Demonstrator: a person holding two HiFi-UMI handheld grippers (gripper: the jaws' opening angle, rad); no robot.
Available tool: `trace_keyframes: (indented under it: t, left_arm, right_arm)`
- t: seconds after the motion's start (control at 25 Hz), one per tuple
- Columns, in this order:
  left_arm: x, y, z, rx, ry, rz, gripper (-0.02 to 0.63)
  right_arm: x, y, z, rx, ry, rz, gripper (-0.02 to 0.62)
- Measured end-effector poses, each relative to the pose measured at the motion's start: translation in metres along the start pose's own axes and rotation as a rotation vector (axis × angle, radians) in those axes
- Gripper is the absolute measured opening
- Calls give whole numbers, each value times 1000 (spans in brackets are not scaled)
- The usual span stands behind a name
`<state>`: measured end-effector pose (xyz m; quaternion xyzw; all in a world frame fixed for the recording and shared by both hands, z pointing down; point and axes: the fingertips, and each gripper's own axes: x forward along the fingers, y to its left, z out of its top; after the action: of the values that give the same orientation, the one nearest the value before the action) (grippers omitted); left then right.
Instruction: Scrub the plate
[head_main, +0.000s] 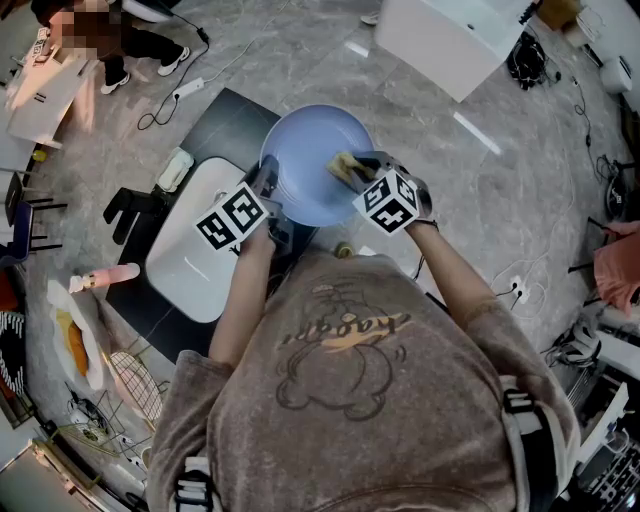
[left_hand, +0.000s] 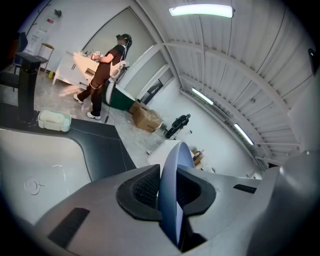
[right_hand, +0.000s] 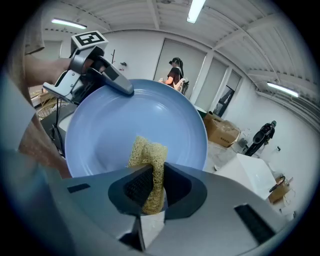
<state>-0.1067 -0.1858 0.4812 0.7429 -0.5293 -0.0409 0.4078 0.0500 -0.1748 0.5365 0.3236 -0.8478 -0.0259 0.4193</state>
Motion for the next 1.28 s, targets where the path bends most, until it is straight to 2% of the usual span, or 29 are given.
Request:
trace_keyframes:
  t: [0.28,0.64,0.96,1.28]
  left_arm:
    - [0,7,3,-19,-18,17,57]
    - [5,6,8,-41,-31,19,60]
    - [9,-4,6,-32,-16,-14,64]
    - [11,-10,2,-64,-4,-60,64]
  right_arm:
    - [-1,35,6,29,-26,112,48]
    - [-3,70,32,27,-78,233,48]
    - [0,82,57,4,-121,272,48]
    - [1,58,79,38,-175,237,49]
